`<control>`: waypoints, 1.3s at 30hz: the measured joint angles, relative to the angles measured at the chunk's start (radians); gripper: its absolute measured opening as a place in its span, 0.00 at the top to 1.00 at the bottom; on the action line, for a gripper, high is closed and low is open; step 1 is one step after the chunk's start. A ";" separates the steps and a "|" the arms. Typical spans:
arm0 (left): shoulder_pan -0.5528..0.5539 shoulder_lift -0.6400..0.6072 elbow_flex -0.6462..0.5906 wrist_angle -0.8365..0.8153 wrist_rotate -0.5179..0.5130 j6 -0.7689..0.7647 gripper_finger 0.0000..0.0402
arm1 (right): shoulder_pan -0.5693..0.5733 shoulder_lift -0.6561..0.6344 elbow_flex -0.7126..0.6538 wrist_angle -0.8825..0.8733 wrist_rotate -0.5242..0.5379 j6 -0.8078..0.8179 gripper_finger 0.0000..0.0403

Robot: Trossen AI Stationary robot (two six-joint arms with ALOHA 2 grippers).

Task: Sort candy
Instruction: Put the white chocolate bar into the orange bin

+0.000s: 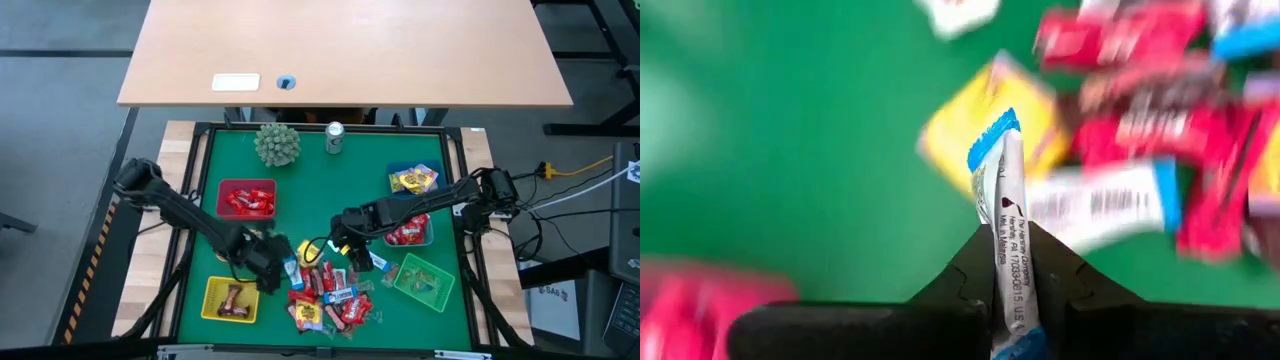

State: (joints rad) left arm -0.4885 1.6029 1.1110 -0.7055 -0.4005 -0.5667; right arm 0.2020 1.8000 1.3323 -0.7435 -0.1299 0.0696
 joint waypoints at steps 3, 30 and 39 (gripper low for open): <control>0.000 -0.052 0.000 -0.158 0.046 -0.124 0.95 | 0.000 0.000 0.000 0.000 0.000 0.000 0.37; -0.008 -0.065 0.000 -0.340 0.055 -0.429 0.66 | 0.005 0.002 -0.092 -0.052 -0.045 0.287 0.37; -0.009 -0.065 0.000 -0.188 0.015 -0.340 0.66 | 0.072 0.002 -0.161 -0.053 0.073 0.401 0.37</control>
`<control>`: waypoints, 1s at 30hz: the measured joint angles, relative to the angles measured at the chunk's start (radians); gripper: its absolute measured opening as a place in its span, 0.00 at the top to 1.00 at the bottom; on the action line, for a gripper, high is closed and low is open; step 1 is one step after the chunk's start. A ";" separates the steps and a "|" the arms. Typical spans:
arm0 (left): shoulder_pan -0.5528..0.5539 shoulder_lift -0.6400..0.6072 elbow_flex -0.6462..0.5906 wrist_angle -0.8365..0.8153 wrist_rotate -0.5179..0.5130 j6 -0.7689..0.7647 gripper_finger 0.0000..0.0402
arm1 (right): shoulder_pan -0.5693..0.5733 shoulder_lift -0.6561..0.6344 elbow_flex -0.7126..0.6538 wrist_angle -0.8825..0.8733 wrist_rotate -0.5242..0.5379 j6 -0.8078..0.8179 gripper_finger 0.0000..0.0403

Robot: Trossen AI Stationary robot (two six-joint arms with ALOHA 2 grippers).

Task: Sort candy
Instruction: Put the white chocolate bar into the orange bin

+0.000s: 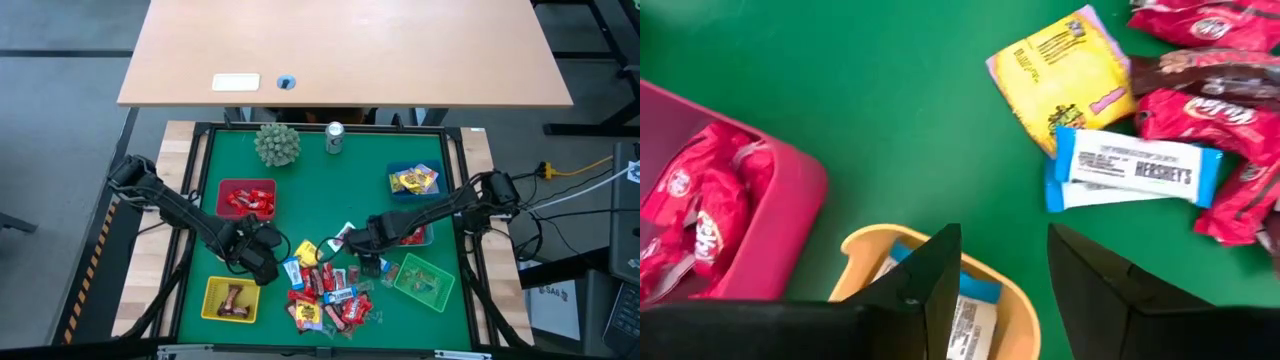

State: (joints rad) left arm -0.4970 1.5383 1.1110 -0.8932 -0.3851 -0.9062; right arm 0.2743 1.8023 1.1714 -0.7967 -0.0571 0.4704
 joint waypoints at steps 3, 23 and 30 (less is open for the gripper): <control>0.000 0.000 0.000 0.002 0.000 0.000 0.66 | 0.022 0.000 -0.016 0.007 0.018 0.005 0.37; 0.000 0.000 0.000 0.015 0.000 0.000 0.66 | 0.036 -0.003 -0.115 0.111 0.066 0.057 0.43; 0.000 0.000 0.000 0.016 -0.014 0.001 0.66 | 0.035 -0.003 -0.115 0.121 0.066 0.049 0.65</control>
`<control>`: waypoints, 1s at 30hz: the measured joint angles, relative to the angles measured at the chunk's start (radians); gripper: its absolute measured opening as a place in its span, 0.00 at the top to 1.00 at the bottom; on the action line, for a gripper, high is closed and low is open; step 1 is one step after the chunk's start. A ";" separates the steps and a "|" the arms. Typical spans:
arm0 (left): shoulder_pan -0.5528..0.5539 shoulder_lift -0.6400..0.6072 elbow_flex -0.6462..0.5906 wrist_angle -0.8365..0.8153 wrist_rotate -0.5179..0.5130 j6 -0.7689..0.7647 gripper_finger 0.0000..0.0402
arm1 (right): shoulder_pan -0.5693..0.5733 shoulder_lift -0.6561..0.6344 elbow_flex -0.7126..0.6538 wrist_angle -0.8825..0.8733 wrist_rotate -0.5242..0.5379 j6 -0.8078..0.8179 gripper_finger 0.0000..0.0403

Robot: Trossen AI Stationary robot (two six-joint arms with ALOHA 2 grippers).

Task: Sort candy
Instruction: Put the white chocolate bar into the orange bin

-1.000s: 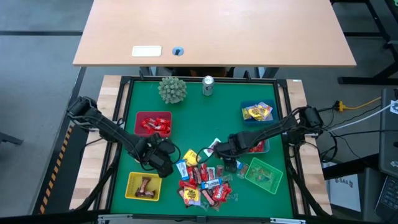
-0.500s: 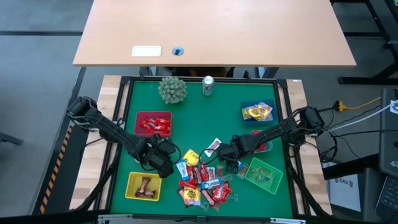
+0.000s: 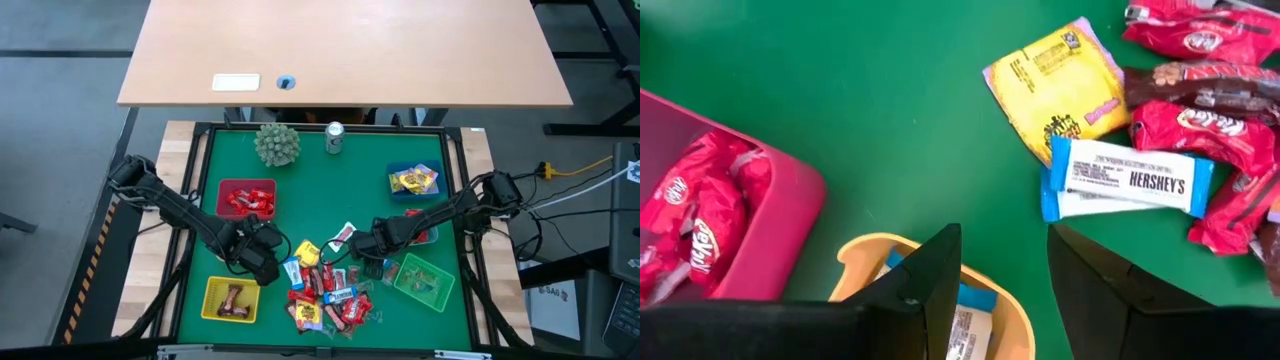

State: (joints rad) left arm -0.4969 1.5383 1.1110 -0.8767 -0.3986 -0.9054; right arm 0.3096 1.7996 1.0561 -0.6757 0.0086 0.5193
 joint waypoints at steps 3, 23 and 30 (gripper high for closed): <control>0.000 0.000 0.000 0.008 -0.028 0.001 0.66 | 0.000 0.000 0.000 0.000 0.000 0.000 0.72; 0.000 0.000 0.000 0.186 -0.066 0.168 0.66 | -0.002 0.006 0.056 0.004 -0.001 -0.062 0.72; -0.003 0.000 0.000 0.282 -0.065 0.324 0.66 | -0.003 0.006 0.114 0.000 -0.055 -0.142 0.72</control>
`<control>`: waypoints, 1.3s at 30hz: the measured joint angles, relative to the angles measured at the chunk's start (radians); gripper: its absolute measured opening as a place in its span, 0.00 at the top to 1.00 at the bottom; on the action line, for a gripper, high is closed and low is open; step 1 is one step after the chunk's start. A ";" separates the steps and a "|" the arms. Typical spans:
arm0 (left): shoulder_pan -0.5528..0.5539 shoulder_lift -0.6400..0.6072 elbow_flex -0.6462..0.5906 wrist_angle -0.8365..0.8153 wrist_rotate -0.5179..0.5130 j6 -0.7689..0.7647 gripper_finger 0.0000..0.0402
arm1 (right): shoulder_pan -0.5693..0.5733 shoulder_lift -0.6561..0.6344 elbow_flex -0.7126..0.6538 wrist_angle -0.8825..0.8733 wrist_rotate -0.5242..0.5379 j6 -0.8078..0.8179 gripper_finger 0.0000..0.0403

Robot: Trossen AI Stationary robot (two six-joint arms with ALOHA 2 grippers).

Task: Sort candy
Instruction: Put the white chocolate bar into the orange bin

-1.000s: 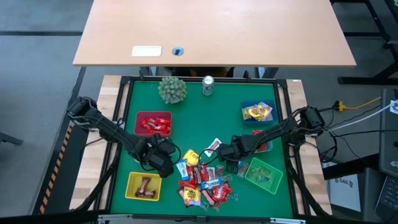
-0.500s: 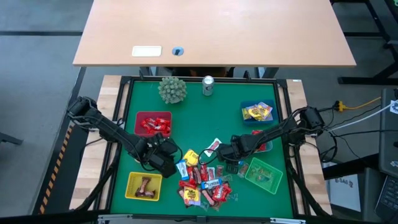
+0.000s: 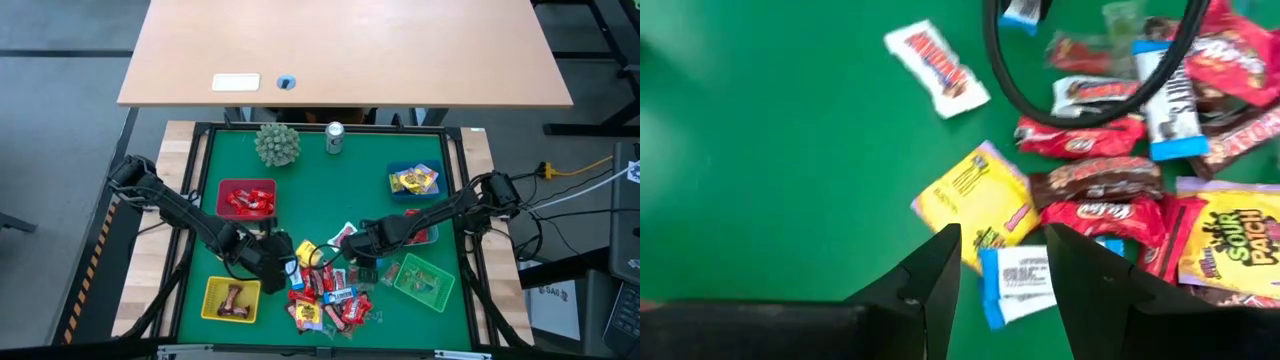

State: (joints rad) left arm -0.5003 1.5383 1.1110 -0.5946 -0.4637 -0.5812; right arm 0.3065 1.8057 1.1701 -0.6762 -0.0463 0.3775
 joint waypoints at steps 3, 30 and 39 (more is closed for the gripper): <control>-0.005 0.000 0.000 0.031 0.000 0.080 0.66 | -0.001 0.000 0.041 0.002 -0.050 -0.055 0.72; -0.044 0.000 0.000 0.433 -0.078 0.768 0.66 | -0.150 -0.003 0.289 0.164 -0.532 -0.227 0.71; -0.039 0.000 0.000 0.457 -0.076 0.904 0.66 | -0.150 -0.004 0.289 0.241 -0.549 -0.167 0.71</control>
State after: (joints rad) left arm -0.5388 1.5387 1.1107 -0.1380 -0.5400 0.3232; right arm 0.1566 1.8019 1.4590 -0.4354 -0.5955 0.2102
